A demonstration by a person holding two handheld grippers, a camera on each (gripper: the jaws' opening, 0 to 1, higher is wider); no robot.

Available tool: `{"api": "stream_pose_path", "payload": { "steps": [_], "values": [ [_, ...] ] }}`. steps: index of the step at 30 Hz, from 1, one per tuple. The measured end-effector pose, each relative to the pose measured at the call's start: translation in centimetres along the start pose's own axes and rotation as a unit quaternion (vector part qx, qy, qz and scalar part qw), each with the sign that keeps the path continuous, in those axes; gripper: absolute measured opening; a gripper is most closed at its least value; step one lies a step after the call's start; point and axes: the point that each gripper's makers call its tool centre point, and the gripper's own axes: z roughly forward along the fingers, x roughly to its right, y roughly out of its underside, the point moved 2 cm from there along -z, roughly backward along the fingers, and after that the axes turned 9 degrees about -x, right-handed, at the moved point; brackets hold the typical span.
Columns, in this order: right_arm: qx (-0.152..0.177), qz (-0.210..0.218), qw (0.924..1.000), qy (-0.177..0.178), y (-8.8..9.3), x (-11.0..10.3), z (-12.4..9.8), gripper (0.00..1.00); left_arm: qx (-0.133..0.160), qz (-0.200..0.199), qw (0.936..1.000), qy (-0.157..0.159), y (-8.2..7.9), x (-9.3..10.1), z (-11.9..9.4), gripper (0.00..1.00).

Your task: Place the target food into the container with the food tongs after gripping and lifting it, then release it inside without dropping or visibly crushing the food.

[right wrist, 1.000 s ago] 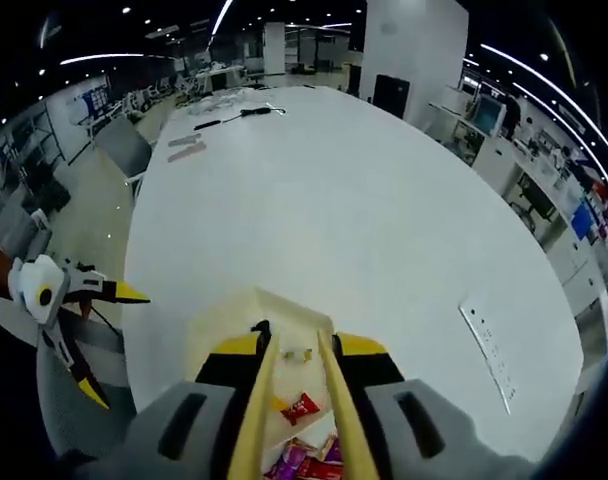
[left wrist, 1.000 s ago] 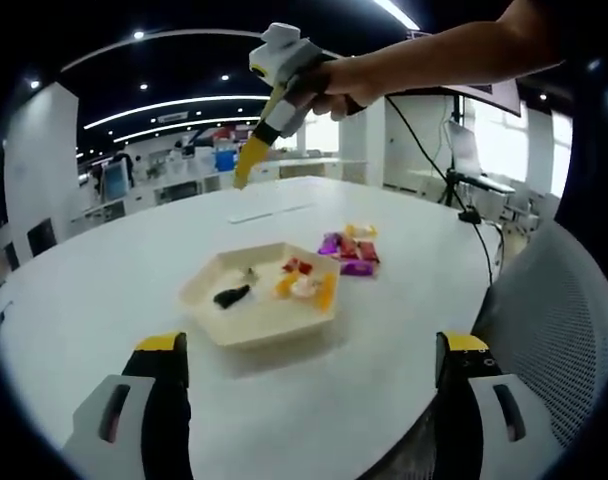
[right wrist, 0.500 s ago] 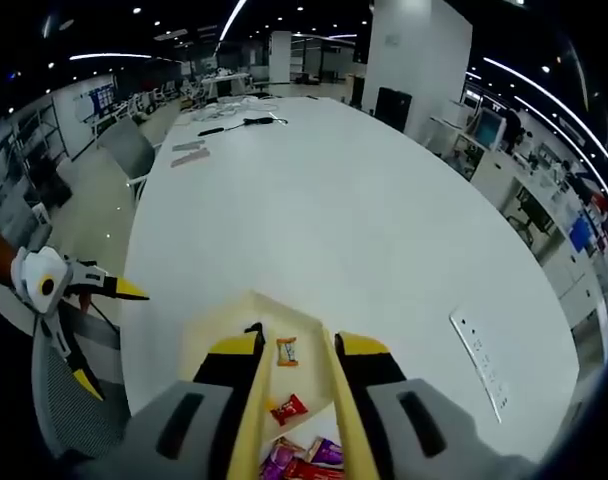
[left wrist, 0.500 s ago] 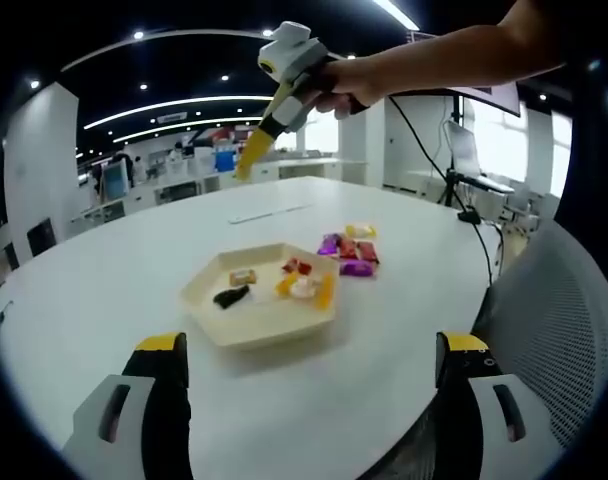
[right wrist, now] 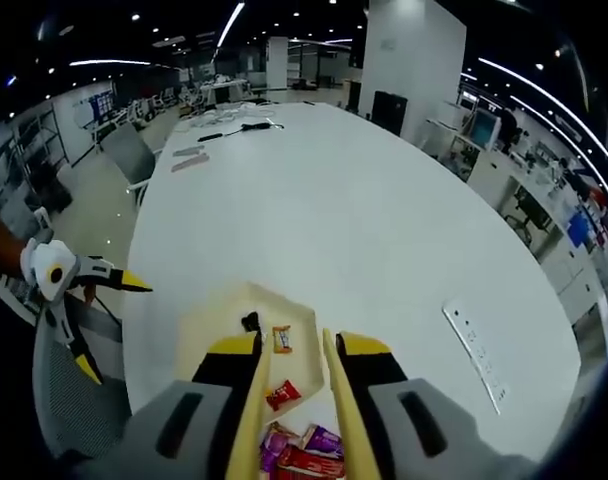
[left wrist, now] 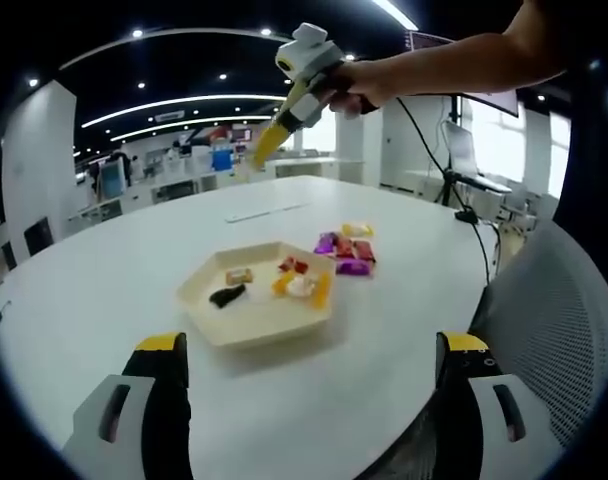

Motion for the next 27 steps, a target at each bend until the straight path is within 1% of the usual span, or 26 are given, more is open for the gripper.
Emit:
{"api": "stream_pose_path", "payload": {
  "steps": [2,4,5,7,11,20,22,24,27],
  "values": [
    [-0.004,0.003,1.0000,-0.002,0.9,0.4,-0.4,0.28,0.000,0.001,1.0000,0.002,0.0,0.1,0.0,0.99],
    [-0.006,0.001,1.0000,0.004,1.8,0.9,-0.7,0.28,-0.001,0.000,1.0000,0.003,0.1,0.1,0.0,0.99],
    [-0.007,0.002,1.0000,0.004,2.0,1.0,-0.8,0.28,-0.001,0.000,1.0000,0.003,0.1,0.1,0.1,0.99],
    [-0.008,0.008,0.9999,0.008,3.1,1.5,-1.2,0.28,-0.004,-0.001,1.0000,0.004,0.1,0.2,0.0,0.99],
    [-0.014,0.000,0.9998,0.016,4.9,2.2,-2.1,0.27,-0.008,0.000,0.9999,0.009,0.3,0.4,0.2,0.99],
    [-0.005,0.026,0.9995,0.015,7.8,3.1,-3.5,0.28,-0.009,-0.008,0.9999,0.010,0.3,0.3,0.1,0.99],
    [-0.003,0.028,0.9994,0.019,8.3,3.3,-3.9,0.28,-0.010,-0.007,0.9999,0.011,0.4,0.4,0.2,0.99],
    [0.005,0.028,0.9995,0.013,8.7,3.4,-4.1,0.28,-0.010,-0.006,0.9999,0.012,0.4,0.4,0.3,0.99],
    [-0.003,0.029,0.9995,0.013,10.0,3.4,-4.3,0.28,-0.006,-0.005,0.9999,0.009,0.2,0.3,0.2,0.99]
  ]
}}
